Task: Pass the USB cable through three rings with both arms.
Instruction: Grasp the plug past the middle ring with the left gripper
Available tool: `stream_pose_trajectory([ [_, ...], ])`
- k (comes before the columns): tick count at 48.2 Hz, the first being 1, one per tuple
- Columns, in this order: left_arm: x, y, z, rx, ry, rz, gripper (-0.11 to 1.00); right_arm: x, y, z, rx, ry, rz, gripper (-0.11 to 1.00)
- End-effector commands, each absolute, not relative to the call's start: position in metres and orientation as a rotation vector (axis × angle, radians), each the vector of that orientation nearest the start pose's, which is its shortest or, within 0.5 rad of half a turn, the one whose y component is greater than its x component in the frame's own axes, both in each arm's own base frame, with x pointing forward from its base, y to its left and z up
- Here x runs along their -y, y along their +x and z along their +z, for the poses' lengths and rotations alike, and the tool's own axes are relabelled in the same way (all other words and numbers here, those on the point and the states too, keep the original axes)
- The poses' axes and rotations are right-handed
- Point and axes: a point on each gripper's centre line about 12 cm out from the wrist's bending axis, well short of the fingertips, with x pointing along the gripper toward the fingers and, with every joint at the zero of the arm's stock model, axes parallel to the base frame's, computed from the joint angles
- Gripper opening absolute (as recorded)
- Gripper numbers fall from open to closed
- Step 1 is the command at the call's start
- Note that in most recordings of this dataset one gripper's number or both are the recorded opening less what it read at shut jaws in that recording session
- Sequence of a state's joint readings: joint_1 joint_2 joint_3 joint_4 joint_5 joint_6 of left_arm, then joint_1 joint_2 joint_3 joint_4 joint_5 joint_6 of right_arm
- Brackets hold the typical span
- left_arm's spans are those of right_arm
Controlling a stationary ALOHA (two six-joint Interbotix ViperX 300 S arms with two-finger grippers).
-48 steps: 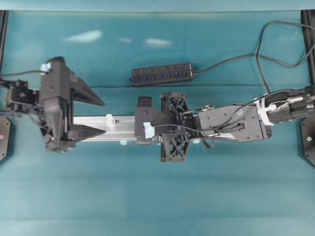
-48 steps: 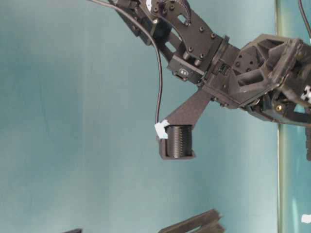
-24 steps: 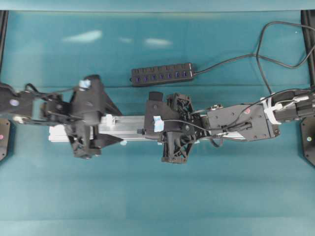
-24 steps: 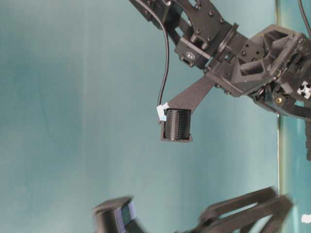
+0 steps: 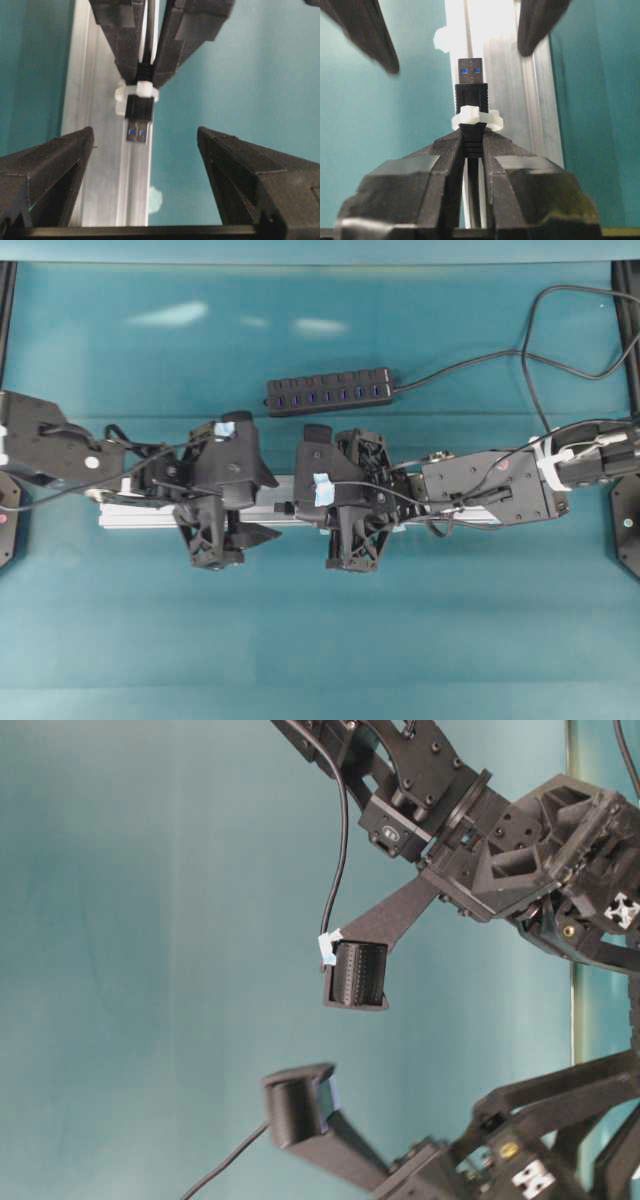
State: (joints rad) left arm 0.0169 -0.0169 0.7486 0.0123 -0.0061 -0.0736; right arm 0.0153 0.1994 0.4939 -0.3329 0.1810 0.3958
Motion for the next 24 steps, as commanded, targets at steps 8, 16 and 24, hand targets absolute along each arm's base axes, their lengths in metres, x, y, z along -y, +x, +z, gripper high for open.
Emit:
stream_pose_trajectory([
  [8, -0.006, 0.379, 0.143, -0.691, -0.060, 0.033, 0.92, -0.003, 0.430, 0.143, -0.803, 0.049, -0.059, -0.07],
  [16, -0.006, 0.384, 0.136, -0.705, -0.062, 0.034, 0.91, -0.003, 0.430, 0.143, -0.803, 0.049, -0.059, -0.07],
  [24, -0.006, 0.382, 0.135, -0.710, -0.059, 0.035, 0.87, -0.003, 0.430, 0.143, -0.803, 0.049, -0.059, -0.07],
])
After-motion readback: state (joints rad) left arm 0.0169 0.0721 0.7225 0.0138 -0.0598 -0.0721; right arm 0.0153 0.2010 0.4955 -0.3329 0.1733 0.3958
